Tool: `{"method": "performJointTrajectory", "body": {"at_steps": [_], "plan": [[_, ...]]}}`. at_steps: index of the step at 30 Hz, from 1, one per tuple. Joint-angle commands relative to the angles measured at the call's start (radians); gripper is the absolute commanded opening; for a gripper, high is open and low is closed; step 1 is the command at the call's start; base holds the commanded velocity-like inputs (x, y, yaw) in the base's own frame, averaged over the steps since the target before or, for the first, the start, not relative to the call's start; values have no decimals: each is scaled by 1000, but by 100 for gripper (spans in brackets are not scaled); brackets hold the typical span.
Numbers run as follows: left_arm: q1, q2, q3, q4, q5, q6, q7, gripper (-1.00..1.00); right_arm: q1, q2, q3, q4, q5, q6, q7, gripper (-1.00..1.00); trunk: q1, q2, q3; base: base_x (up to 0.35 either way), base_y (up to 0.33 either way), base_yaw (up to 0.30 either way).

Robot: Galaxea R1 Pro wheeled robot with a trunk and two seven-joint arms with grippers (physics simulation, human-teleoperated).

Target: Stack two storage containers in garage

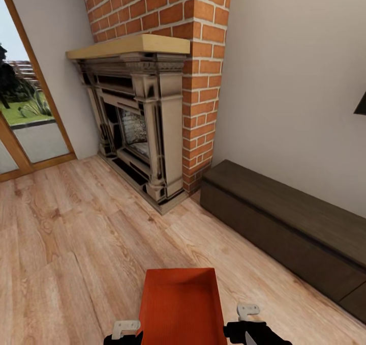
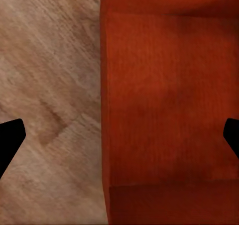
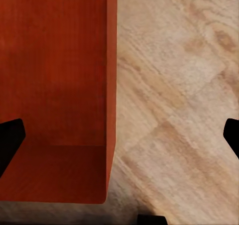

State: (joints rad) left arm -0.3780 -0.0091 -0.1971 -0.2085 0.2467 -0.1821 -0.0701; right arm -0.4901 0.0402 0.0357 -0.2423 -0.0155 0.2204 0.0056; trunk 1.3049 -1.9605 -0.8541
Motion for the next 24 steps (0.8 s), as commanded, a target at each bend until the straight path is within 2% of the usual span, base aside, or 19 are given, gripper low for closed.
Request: {"method": "performJointTrajectory", "body": {"at_steps": [1, 24], "plan": [[-1, 1, -7, 1, 11, -4, -2, 100, 0, 0, 4, -2, -1, 6, 1, 100, 4, -8, -4, 0, 0, 0], [-1, 1, -7, 3, 10, -4, -3, 100, 0, 1, 5, 3, 0, 3, 1, 100, 92, -169, -76, 0, 0, 0]]}}
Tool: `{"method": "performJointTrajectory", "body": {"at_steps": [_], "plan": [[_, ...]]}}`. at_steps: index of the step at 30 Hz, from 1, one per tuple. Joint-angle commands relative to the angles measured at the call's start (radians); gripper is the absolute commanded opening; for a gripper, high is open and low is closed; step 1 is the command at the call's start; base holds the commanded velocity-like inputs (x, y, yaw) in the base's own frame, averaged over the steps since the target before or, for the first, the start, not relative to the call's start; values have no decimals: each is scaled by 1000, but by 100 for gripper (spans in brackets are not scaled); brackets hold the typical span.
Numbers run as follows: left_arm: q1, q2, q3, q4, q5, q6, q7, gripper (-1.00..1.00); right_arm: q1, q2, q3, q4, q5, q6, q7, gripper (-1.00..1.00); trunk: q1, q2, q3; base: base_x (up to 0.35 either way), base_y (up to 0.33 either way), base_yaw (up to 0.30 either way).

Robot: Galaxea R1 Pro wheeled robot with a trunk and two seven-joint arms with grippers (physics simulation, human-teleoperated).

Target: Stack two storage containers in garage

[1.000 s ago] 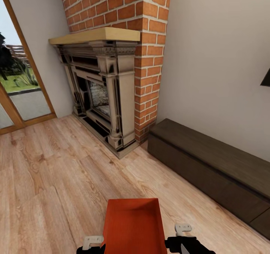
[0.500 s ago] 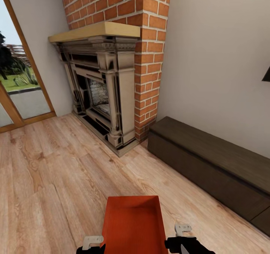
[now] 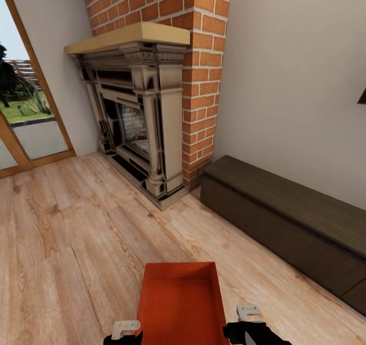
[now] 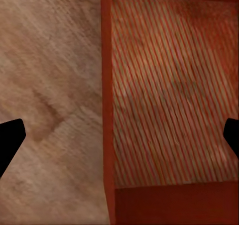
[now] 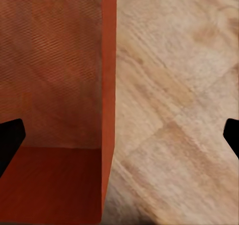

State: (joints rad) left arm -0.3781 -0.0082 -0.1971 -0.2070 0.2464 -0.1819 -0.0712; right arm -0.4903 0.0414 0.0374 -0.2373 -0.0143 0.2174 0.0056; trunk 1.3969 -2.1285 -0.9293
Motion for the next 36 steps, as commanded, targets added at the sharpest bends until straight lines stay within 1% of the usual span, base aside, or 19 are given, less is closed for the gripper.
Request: {"method": "performJointTrajectory", "body": {"at_steps": [1, 4, 9, 18, 26, 31, 36], "plan": [[-1, 0, -7, 1, 10, -4, -2, 100, 0, 0, 4, -2, -2, 6, 1, 100, 4, -8, -4, 0, 0, 0], [-1, 0, -8, 1, 10, -4, -2, 100, 0, 3, 5, -1, -2, 6, 1, 100, 4, -8, -4, 0, 0, 0], [-1, 0, -8, 1, 10, -4, -2, 100, 0, 20, 6, 2, -1, 7, 1, 100, 4, -8, -4, 0, 0, 0], [-1, 0, -8, 1, 10, -4, -2, 100, 1, 26, 7, 3, -1, 7, 1, 100, 4, -8, -4, 0, 0, 0], [-1, 0, -8, 1, 10, -4, -2, 100, 1, 25, 6, 2, -1, 7, 1, 100, 34, -64, -29, 0, 0, 0], [-1, 0, -8, 1, 10, -4, -2, 100, 1, 24, 6, 2, -1, 6, 1, 100, 34, -64, -29, 0, 0, 0], [-1, -1, -8, 2, 9, -4, -2, 100, 1, 23, 5, 1, -1, 5, 1, 100, 54, -99, -45, 0, 0, 0]]}}
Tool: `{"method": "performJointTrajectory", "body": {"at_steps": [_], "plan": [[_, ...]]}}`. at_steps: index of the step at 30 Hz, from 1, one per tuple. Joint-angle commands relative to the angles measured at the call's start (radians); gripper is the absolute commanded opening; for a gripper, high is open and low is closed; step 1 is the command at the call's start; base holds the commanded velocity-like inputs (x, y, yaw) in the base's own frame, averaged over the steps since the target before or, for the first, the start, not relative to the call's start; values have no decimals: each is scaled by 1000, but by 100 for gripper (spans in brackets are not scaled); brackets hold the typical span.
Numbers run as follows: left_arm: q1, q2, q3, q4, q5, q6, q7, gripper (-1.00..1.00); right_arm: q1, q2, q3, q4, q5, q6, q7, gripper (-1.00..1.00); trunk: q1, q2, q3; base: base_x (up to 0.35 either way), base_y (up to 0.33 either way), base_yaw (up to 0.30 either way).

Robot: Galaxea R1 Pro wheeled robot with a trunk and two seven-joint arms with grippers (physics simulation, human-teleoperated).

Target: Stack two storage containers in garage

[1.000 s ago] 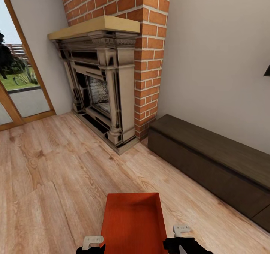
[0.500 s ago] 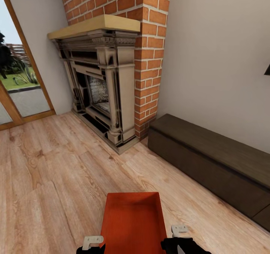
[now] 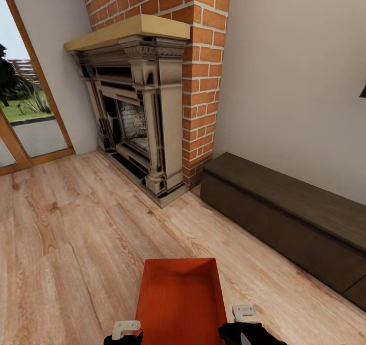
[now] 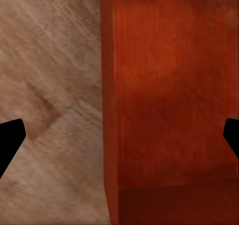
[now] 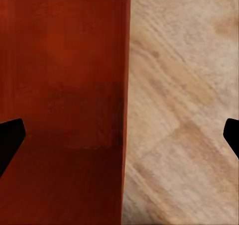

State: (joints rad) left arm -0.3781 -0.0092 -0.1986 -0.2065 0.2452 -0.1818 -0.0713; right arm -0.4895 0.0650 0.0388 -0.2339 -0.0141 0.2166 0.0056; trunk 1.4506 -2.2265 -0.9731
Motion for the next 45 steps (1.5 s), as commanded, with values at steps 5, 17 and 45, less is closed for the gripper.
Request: {"method": "performJointTrajectory", "body": {"at_steps": [5, 17, 45], "plan": [[-1, 0, -7, 2, 10, -4, -1, 100, 0, -1, 4, -2, -1, 6, 1, 100, 19, -36, -17, 0, 0, 0], [-1, 0, -7, 2, 11, -5, -1, 100, 0, 1, 4, -2, 0, 6, 1, 100, 50, -92, -42, 0, 0, 0], [-1, 0, -7, 2, 11, -5, -1, 100, -1, 1, 4, -2, 0, 6, 1, 100, 123, -225, -101, 0, 0, 0]]}}
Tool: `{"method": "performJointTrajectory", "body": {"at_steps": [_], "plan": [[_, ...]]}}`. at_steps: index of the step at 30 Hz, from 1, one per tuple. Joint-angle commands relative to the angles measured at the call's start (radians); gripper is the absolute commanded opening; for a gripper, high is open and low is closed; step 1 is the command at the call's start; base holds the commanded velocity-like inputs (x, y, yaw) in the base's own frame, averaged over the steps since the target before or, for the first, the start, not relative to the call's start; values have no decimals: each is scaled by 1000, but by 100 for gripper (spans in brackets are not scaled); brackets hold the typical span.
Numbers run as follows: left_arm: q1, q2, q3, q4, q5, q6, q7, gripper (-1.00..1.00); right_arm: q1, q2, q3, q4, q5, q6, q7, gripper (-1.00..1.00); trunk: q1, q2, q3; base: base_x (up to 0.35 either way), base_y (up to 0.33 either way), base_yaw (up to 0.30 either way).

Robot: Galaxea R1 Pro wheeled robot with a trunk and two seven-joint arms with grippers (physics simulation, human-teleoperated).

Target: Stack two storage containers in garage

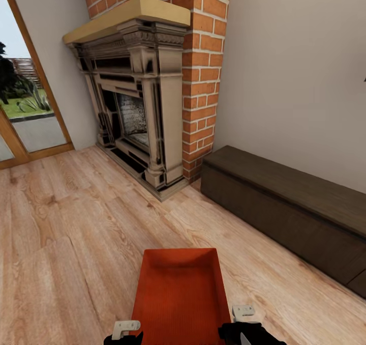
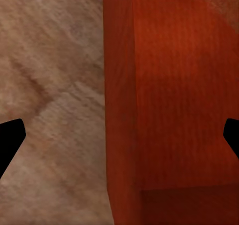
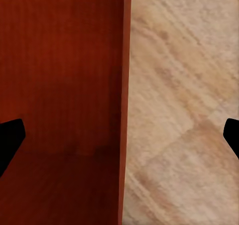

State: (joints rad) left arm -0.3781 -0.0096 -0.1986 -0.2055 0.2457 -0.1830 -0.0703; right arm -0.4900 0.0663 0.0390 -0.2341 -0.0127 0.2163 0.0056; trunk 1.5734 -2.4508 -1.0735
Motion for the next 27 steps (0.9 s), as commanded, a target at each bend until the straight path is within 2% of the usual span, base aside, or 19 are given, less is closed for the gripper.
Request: {"method": "performJointTrajectory", "body": {"at_steps": [1, 4, 9, 27], "plan": [[-1, 0, -7, 1, 10, -4, -2, 100, 0, 0, 4, -2, -1, 6, 1, 100, 0, 0, -1, 0, 0, 0], [-1, 0, -7, 1, 10, -4, -2, 100, 0, 0, 4, -2, -1, 6, 1, 100, 0, 0, -1, 0, 0, 0], [-1, 0, -7, 1, 10, -4, -2, 100, 0, 0, 4, -2, -1, 5, 1, 100, 19, -35, -16, 0, 0, 0], [-1, 0, -7, -2, 10, -4, -2, 100, 0, -2, 4, -2, -1, 3, 1, 100, 19, -35, -16, 0, 0, 0]]}}
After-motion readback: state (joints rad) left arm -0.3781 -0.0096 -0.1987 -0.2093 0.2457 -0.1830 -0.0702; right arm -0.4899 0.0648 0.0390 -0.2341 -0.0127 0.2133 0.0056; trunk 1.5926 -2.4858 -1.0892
